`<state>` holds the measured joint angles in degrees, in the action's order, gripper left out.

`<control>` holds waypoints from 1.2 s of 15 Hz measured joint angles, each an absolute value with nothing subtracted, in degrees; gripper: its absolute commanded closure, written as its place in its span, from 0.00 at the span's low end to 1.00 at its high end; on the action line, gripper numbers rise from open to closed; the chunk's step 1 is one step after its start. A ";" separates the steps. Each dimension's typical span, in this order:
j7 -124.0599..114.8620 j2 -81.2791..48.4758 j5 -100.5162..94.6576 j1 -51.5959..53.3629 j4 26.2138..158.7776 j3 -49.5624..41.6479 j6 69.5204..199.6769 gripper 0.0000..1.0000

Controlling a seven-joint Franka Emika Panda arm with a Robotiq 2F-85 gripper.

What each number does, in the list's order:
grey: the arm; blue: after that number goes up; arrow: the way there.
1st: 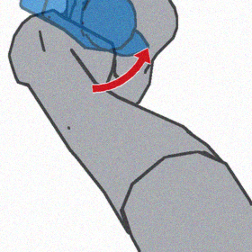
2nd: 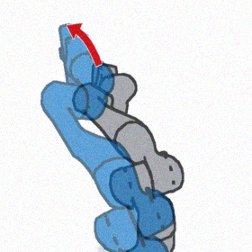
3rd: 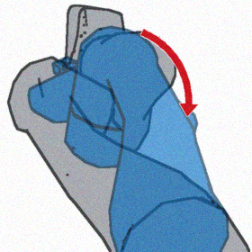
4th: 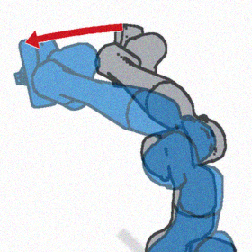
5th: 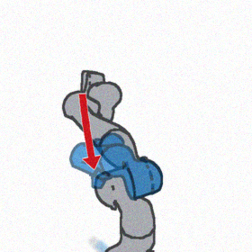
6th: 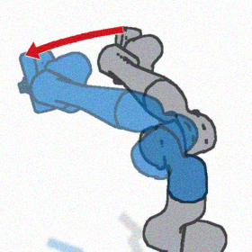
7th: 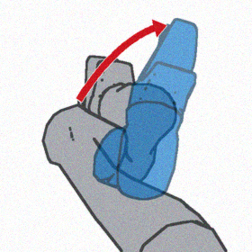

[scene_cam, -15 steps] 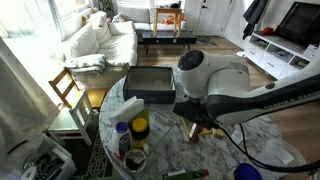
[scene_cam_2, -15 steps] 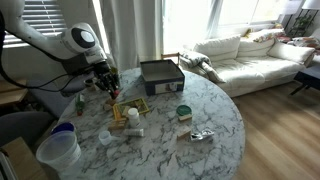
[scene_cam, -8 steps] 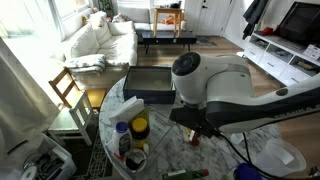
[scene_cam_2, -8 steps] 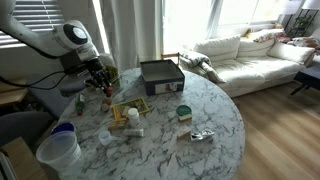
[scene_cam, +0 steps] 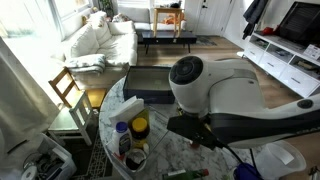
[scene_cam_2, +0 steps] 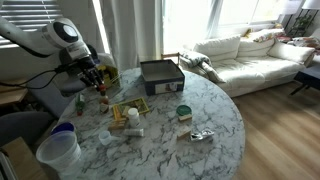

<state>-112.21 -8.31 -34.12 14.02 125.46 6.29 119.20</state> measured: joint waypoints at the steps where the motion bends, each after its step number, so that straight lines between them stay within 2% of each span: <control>1: -112.26 -8.12 -34.12 14.06 125.72 6.47 119.15 0.40; 6: -112.27 -6.30 -34.12 14.05 126.83 6.79 118.82 0.02; 7: -112.26 -5.90 -34.11 14.04 126.97 6.85 118.81 0.00; 18: -113.47 -1.05 -27.00 11.66 126.95 6.79 117.54 0.00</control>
